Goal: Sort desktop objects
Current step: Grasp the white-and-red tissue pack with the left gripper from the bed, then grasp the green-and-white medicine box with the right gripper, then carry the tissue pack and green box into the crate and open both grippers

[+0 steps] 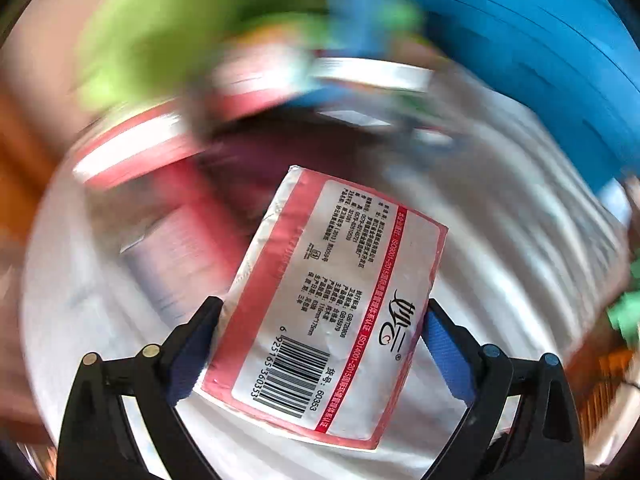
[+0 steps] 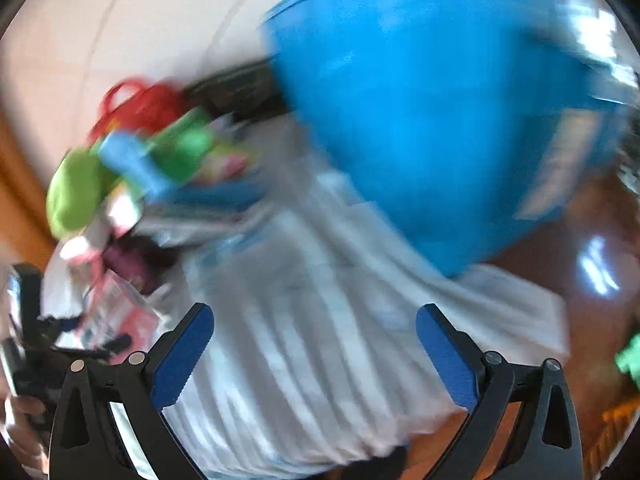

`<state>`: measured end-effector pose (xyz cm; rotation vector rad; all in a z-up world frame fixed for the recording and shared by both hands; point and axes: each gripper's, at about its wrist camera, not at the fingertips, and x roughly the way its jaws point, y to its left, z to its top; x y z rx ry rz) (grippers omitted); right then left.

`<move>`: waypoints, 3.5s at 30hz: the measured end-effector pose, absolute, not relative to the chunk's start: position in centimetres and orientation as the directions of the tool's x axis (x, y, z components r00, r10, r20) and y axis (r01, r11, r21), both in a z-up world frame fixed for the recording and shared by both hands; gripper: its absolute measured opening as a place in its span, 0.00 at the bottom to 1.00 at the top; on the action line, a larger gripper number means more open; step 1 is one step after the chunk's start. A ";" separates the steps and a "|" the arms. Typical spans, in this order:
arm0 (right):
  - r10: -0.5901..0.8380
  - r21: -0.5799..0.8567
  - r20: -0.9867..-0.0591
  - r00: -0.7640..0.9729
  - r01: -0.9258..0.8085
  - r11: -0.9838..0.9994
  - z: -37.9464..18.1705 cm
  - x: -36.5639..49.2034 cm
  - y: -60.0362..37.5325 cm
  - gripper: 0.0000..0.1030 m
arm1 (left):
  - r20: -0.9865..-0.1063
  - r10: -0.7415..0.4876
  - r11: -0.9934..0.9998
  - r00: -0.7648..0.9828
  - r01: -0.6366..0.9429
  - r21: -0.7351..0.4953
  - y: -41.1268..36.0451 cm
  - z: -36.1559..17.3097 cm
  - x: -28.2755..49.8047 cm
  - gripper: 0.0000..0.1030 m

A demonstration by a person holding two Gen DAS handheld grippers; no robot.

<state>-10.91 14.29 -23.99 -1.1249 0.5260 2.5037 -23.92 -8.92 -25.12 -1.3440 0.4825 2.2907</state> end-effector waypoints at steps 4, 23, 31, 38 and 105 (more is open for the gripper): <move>0.060 0.172 -0.777 -0.626 -0.304 -0.937 -26.5 -17.7 10.3 0.84 | -0.878 0.091 -0.939 -0.469 -0.334 0.081 -16.6 -25.4 -25.5 0.94; 0.021 -0.002 -0.734 -0.679 -0.028 -1.000 -25.2 -28.5 6.1 0.19 | -0.822 0.115 -0.982 -0.557 -0.187 -0.010 -20.8 -21.7 -27.5 0.94; -0.025 0.096 -0.645 -0.764 -0.049 -0.994 -17.8 -23.7 8.3 0.19 | -0.744 0.205 -0.958 -0.635 -0.286 -0.020 -16.2 -16.3 -26.3 0.94; 0.069 0.069 -0.514 -0.855 -0.121 -0.990 -10.2 -18.6 11.0 0.19 | -0.664 0.312 -0.918 -0.679 -0.395 -0.026 -10.4 -11.6 -24.9 0.94; 0.423 -0.227 -0.778 -0.464 -0.421 -0.878 -6.8 -24.2 53.7 0.68 | -0.813 0.396 -0.676 -0.427 -0.735 0.056 43.3 -2.7 -27.7 0.96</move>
